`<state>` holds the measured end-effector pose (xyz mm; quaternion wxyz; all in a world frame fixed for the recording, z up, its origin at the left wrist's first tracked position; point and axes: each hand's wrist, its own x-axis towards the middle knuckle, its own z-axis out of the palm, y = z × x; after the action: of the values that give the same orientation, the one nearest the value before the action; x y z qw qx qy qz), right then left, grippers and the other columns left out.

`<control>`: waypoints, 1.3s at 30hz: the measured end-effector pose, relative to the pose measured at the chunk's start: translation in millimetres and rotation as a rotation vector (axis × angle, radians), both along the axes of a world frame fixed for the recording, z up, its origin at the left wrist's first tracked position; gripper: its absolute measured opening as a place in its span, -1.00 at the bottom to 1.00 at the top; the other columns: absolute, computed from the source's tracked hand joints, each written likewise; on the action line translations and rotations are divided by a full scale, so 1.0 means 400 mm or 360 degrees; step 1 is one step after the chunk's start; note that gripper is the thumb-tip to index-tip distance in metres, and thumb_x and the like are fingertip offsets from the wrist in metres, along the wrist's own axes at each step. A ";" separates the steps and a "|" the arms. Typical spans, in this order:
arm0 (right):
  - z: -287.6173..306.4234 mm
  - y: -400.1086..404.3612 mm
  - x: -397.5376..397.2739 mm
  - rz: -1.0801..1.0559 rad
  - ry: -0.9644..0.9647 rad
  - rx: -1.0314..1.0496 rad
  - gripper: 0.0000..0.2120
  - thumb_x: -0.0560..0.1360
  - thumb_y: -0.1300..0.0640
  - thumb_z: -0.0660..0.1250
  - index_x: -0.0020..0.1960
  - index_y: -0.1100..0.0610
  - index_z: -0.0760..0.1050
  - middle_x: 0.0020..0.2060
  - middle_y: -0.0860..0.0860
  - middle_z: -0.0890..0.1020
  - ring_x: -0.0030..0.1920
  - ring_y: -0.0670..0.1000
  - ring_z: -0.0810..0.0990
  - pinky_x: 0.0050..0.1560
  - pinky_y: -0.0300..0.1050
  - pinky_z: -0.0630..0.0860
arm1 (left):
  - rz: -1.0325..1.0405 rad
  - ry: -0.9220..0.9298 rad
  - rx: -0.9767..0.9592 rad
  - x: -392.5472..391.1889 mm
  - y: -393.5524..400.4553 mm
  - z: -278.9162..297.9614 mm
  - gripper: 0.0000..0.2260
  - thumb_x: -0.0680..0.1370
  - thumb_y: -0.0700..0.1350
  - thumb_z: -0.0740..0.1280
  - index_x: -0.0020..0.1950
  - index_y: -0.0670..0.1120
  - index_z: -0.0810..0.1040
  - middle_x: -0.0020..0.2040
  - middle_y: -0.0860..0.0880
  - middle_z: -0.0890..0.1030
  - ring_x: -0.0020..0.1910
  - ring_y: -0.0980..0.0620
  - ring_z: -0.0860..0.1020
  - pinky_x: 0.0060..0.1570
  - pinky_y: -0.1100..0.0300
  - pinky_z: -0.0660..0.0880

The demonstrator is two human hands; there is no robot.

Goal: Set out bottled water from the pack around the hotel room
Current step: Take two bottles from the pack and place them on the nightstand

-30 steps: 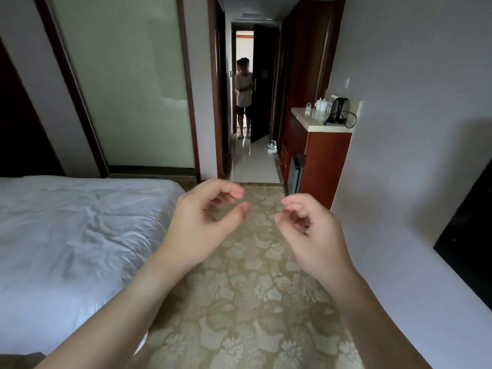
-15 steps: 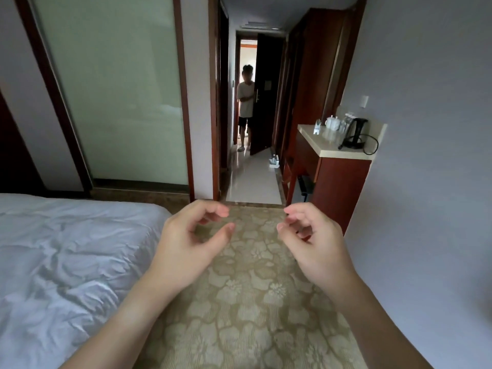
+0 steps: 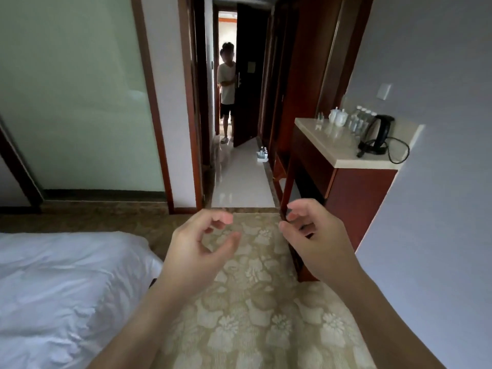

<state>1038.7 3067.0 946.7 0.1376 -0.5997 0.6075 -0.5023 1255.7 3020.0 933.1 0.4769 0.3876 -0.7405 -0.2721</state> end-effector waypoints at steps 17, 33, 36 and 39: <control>-0.024 -1.179 -0.397 0.0140 -0.0043 -0.0035 -0.70 0.48 0.01 0.43 0.16 -0.11 0.43 0.01 -0.19 0.59 -0.01 -0.15 0.59 0.02 -0.11 0.59 | 0.0235 -0.0156 -0.0063 -0.408 -1.154 0.031 -0.76 0.46 -0.01 0.47 0.08 0.18 0.55 0.00 0.31 0.56 0.06 0.44 0.48 -0.05 0.30 0.52; -0.053 -2.297 -0.634 0.0066 0.0004 0.0070 -0.69 0.48 0.05 0.44 0.19 -0.04 0.49 0.00 -0.18 0.60 0.00 -0.13 0.60 0.05 -0.07 0.58 | 0.0076 -0.0030 -0.0031 -0.641 -2.319 -0.033 -0.77 0.45 0.03 0.42 0.10 0.10 0.58 0.01 0.29 0.59 0.08 0.30 0.54 0.03 0.30 0.53; -0.029 -2.486 -0.694 0.0015 -0.0002 0.0067 -0.69 0.47 0.03 0.45 0.19 -0.04 0.49 0.00 -0.18 0.60 -0.01 -0.15 0.59 0.03 -0.14 0.57 | -0.0014 -0.0087 -0.0097 -0.708 -2.531 -0.013 -0.76 0.48 -0.02 0.45 0.13 0.01 0.60 0.04 0.20 0.61 0.08 0.22 0.56 0.06 0.33 0.53; -0.028 -2.653 -0.763 -0.0046 -0.0026 0.0055 -0.69 0.47 0.03 0.44 0.19 -0.03 0.49 -0.01 -0.18 0.59 -0.03 -0.13 0.59 0.00 -0.12 0.58 | -0.0064 -0.0092 -0.0118 -0.779 -2.717 -0.003 -0.76 0.49 -0.04 0.47 0.13 -0.03 0.61 0.03 0.15 0.63 0.06 0.17 0.58 0.06 0.31 0.52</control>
<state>733.6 2005.8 935.5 0.1455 -0.5843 0.6236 -0.4984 943.9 1933.1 931.8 0.4639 0.3624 -0.7711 -0.2427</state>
